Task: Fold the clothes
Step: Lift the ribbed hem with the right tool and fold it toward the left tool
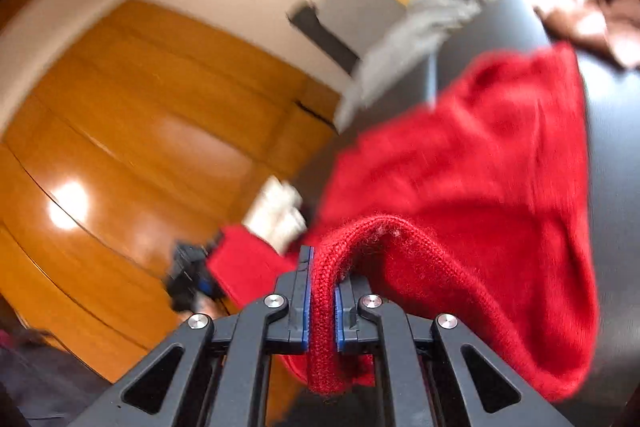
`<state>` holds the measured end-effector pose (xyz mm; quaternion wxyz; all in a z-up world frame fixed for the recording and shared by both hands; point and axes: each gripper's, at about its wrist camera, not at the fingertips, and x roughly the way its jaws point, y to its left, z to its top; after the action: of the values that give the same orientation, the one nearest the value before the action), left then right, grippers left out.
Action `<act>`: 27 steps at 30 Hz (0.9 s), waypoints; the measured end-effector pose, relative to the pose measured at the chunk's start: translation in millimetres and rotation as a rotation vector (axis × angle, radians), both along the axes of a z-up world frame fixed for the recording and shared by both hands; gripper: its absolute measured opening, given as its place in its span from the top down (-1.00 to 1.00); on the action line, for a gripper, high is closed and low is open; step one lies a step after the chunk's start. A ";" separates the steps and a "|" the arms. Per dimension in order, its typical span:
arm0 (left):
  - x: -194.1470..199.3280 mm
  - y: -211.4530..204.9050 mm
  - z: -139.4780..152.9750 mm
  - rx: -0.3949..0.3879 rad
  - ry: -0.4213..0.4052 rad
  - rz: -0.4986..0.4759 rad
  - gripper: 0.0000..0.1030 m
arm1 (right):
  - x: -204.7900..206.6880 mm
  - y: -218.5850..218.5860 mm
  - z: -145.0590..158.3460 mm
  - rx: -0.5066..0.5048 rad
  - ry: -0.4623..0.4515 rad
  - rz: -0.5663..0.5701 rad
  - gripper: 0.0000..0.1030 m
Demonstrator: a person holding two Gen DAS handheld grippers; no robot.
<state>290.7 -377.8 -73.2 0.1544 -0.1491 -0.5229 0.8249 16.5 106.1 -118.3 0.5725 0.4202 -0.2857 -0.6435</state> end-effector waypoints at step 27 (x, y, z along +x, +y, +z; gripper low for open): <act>-52.3 -22.4 -115.3 0.075 -0.399 0.103 0.81 | -92.7 15.9 -76.7 0.149 -0.189 -0.321 0.73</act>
<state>238.4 -400.2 -188.6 0.0108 -0.2766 -0.5803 0.7660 -76.2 122.0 -195.0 0.4006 0.4690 -0.3531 -0.7035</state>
